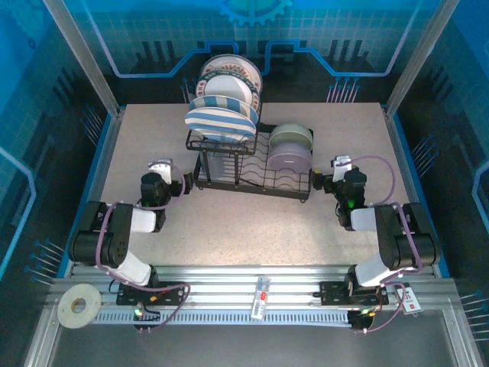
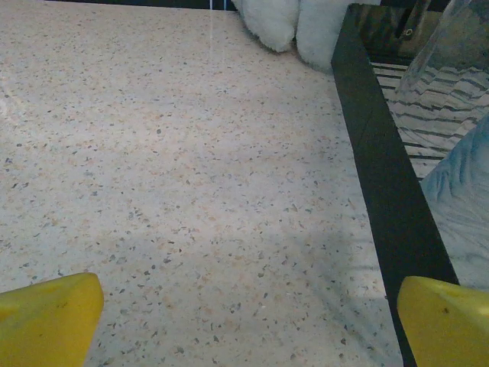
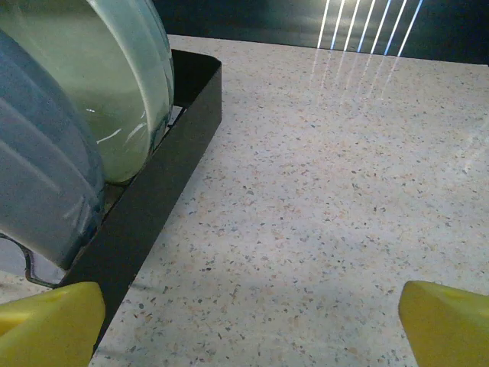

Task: Unload the mixed dishes from the dish rack

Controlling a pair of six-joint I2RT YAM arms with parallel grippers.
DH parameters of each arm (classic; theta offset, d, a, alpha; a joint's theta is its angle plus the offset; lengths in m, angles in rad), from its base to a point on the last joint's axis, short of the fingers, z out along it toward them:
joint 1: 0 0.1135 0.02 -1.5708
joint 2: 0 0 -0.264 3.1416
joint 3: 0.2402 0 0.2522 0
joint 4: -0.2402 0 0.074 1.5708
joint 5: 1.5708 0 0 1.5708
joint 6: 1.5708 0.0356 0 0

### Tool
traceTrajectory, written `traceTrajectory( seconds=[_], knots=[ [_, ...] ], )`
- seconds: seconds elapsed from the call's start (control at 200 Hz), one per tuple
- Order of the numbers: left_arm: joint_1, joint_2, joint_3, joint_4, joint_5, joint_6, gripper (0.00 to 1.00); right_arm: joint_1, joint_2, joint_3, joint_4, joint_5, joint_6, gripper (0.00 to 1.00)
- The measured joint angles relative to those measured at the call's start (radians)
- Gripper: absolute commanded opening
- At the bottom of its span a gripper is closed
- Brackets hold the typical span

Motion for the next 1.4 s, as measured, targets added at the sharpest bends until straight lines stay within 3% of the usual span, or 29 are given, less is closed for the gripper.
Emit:
traceTrajectory(
  seconds=[1.241, 1.401],
  knots=[
    [0.011, 0.000, 0.001, -0.003, 0.000, -0.002, 0.99, 0.001, -0.002, 0.002, -0.009, 0.006, 0.001, 1.00],
    [-0.006, -0.064, 0.065, -0.169, -0.002, 0.004, 0.99, 0.013, -0.081, -0.002, -0.061, 0.034, 0.004, 1.00]
  ],
)
